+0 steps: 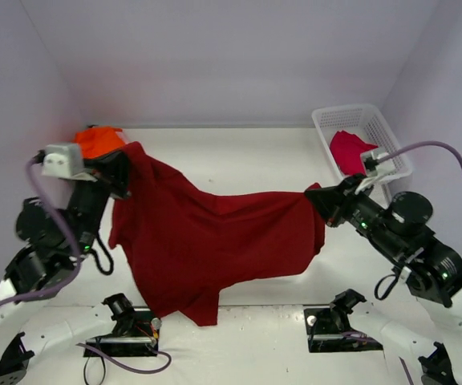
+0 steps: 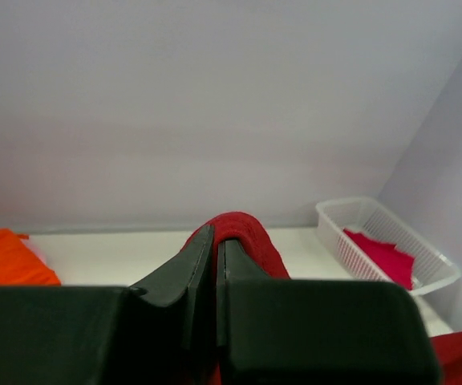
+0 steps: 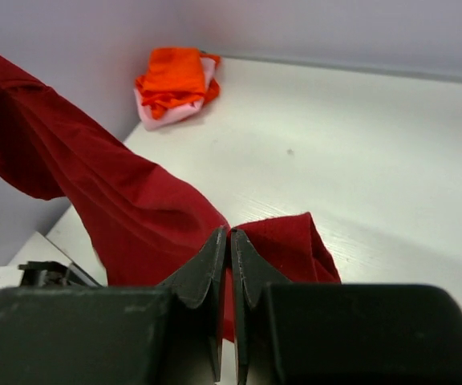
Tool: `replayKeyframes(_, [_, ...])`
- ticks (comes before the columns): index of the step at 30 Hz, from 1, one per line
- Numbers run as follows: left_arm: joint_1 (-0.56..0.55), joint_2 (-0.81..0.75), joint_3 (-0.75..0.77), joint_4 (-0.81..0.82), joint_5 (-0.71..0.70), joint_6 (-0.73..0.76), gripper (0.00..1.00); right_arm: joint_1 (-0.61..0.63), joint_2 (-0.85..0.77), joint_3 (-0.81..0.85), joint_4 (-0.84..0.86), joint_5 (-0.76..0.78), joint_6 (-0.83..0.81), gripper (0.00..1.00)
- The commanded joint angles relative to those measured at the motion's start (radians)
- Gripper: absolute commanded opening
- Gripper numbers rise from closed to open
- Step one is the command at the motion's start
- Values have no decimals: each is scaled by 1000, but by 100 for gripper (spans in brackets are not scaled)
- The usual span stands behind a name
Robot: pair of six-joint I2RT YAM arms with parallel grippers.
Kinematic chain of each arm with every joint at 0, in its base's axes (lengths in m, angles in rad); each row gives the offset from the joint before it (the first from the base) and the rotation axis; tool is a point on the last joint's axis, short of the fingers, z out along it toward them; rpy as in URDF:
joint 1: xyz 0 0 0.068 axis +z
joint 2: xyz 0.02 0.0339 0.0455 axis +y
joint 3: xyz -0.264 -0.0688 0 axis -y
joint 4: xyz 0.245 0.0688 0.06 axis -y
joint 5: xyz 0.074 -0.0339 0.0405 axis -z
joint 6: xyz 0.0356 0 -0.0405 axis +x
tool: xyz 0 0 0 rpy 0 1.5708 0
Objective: Fold and stack the t-shirts
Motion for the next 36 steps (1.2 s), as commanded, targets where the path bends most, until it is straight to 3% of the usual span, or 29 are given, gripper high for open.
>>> replayKeyframes(1, [4,67,10,111,-17,22,0,-3,39,-2,136,58,-32,0])
replayKeyframes(4, [61,124,35,88,47,-37,0,-5,59,-4,142,95,-54,0])
replayKeyframes(9, [410,222,33,67,427,-269,0,-3,94,-7,173,95,-74,0])
replayKeyframes(12, [594,282,10,102,578,-390,0,-3,120,-7,174,117,-90,0])
replayKeyframes(15, [684,331,10,152,698,-438,0,-5,152,1,174,138,-116,0])
replayKeyframes(29, [770,432,-26,251,765,-467,0,-20,346,35,239,155,-186,0])
replayKeyframes(36, [785,460,-53,275,761,-478,0,-143,435,-10,288,72,-210,0])
